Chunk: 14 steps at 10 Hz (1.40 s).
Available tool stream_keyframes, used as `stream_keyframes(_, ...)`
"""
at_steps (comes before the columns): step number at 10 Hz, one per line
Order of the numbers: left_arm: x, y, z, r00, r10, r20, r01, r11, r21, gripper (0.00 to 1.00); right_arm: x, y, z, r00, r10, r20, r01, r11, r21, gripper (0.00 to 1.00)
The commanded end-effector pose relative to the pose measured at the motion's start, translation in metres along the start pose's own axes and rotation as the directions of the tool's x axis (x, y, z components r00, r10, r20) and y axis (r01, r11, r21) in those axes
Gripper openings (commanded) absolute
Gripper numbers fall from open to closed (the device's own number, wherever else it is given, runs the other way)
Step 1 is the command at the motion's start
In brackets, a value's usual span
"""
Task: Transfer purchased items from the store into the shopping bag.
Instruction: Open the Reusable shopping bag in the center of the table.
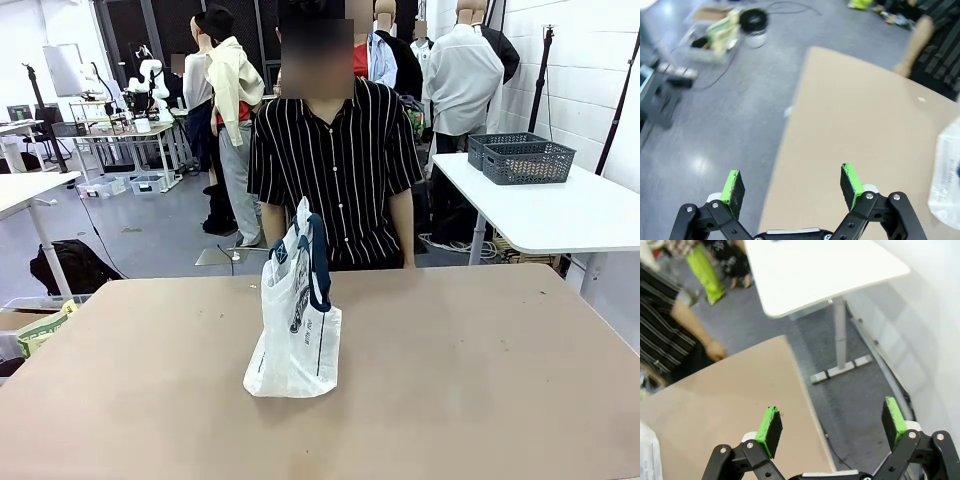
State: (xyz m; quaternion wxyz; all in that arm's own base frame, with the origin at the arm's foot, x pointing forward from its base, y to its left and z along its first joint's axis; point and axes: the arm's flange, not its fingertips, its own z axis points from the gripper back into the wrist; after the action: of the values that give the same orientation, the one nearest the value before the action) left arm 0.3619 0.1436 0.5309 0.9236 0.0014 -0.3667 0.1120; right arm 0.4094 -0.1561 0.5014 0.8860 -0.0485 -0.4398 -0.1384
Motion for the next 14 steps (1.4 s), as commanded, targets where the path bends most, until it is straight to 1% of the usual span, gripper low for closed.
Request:
stream_keyframes(1,0.038,-0.053,-0.002,0.994,-0.102,0.025,0.105,0.971,-0.213,1.0,0.02,0.072,0.014,0.998,0.052,-0.032,-0.047,0.986,0.163,1.0)
stream_keyframes(2,0.045,-0.085,-0.005,0.991,-0.131,0.021,0.131,0.95,-0.284,1.0,0.021,0.102,0.026,0.996,0.073,-0.052,-0.058,0.968,0.244,1.0)
stream_keyframes(3,0.047,-0.114,-0.01,0.988,-0.154,0.022,0.15,0.912,-0.382,1.0,0.016,0.127,0.036,0.991,0.101,-0.088,-0.067,0.943,0.325,1.0)
stream_keyframes(4,0.048,-0.139,-0.019,0.987,-0.16,0.01,0.147,0.878,-0.456,1.0,0.006,0.149,0.045,0.979,0.161,-0.125,-0.099,0.913,0.396,1.0)
stream_keyframes(5,0.049,-0.155,-0.031,0.989,-0.136,-0.054,0.096,0.884,-0.457,1.0,-0.002,0.166,0.048,0.971,0.186,-0.149,-0.104,0.893,0.437,1.0)
stream_keyframes(6,0.04,-0.152,0.003,0.989,-0.143,0.038,0.147,0.92,-0.362,1.0,0.008,0.163,0.046,0.99,0.127,-0.07,-0.098,0.943,0.318,1.0)
stream_keyframes(8,0.04,-0.152,0.003,0.989,-0.143,0.038,0.147,0.92,-0.362,1.0,0.008,0.163,0.046,0.99,0.127,-0.07,-0.098,0.943,0.318,1.0)
stream_keyframes(9,0.04,-0.168,-0.009,0.99,-0.138,0.011,0.131,0.906,-0.404,1.0,0.002,0.179,0.054,0.984,0.143,-0.102,-0.096,0.923,0.373,1.0)
stream_keyframes(10,0.049,-0.181,-0.015,0.994,-0.105,0.028,0.106,0.881,-0.46,1.0,0.003,0.21,0.059,0.975,0.181,-0.131,-0.112,0.905,0.411,1.0)
stream_keyframes(11,0.06,-0.208,-0.024,0.991,-0.128,0.032,0.127,0.857,-0.5,1.0,0.003,0.244,0.065,0.963,0.211,-0.17,-0.118,0.891,0.439,1.0)
stream_keyframes(12,0.073,-0.235,-0.035,0.984,-0.174,0.021,0.156,0.817,-0.555,1.0,0.001,0.273,0.07,0.946,0.237,-0.223,-0.112,0.879,0.463,1.0)
stream_keyframes(13,0.082,-0.261,-0.047,0.981,-0.194,0.0,0.156,0.792,-0.59,1.0,-0.003,0.295,0.079,0.934,0.23,-0.274,-0.075,0.874,0.48,1.0)
stream_keyframes(14,0.088,-0.289,-0.061,0.973,-0.227,-0.026,0.161,0.76,-0.63,1.0,-0.007,0.315,0.08,0.926,0.233,-0.299,-0.056,0.865,0.499,1.0)
